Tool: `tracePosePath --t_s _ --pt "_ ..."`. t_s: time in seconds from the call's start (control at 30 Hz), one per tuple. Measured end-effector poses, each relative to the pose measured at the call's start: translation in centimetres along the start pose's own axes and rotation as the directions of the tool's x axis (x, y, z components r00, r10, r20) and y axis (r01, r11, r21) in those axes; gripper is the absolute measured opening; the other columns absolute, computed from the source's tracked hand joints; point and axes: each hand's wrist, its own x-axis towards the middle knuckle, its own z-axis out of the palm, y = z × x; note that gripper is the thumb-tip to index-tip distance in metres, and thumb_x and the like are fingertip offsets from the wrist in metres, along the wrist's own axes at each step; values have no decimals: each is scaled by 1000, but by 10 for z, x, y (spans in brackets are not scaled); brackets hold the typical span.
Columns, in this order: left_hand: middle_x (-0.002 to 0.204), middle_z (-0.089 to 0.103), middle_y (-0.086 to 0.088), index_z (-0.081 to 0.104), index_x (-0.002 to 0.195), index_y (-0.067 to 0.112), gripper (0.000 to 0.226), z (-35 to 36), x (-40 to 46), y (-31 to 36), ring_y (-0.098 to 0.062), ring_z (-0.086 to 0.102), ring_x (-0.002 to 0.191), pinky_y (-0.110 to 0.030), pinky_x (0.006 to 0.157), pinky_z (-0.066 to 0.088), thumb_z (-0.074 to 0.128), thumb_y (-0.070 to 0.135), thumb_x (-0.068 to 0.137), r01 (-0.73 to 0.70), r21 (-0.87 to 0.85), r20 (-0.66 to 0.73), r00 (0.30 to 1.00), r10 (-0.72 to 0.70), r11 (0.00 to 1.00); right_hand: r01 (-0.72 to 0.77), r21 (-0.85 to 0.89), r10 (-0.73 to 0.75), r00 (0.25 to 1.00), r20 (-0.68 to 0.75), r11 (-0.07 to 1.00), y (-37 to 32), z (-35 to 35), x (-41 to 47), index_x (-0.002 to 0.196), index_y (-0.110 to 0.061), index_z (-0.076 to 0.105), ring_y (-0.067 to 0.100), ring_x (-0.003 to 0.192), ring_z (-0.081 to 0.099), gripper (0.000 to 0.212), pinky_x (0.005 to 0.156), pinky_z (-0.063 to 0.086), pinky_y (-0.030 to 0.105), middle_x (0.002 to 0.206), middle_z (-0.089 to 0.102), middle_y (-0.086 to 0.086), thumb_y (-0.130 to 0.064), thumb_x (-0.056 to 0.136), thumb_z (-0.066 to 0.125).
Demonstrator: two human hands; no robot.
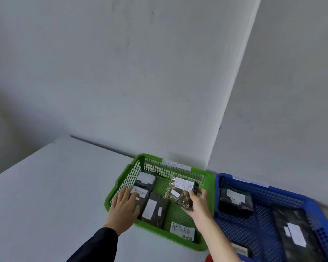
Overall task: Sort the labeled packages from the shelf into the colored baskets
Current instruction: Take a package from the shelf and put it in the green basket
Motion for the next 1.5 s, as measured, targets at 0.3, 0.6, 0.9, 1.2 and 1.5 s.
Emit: tracePosePath --t_s 0.3,0.6,0.9,1.2,1.5 --pt "145 36 -20 52 114 18 48 26 56 -30 -47 32 131 -57 99 34 32 40 76 92 4 -33 995 -92 996 26 -295 -59 993 -102 955 15 56 69 115 -19 30 27 110 51 19 99 44 50 125 47 12 -17 99 40" --pt "145 37 -18 61 105 21 46 29 54 -33 -40 49 117 -48 83 51 33 36 71 94 -45 -57 994 -97 995 14 -479 -98 983 -152 878 40 81 100 130 -7 32 29 117 40 35 98 36 40 127 43 11 -23 100 38" --pt "149 30 -19 63 97 25 27 29 53 -36 -44 42 123 -52 88 48 57 28 70 57 -82 -66 996 -63 995 -67 -684 -14 994 -112 726 43 73 98 146 -13 23 35 137 20 52 111 25 45 147 14 15 -31 100 38" --pt "157 -2 -6 48 118 28 27 -33 46 -11 -29 -18 143 -45 115 -4 41 25 92 -16 -248 45 999 27 969 196 -655 -199 977 71 729 -27 57 47 132 -14 44 24 121 43 33 100 38 33 138 35 10 -16 100 35" --pt "133 46 11 55 117 29 26 -152 4 97 -12 33 131 -31 102 29 44 28 93 -384 -172 -239 910 339 907 674 -566 -639 706 305 475 -160 -34 -72 92 -23 62 5 79 53 34 73 42 16 91 61 -5 3 91 40"
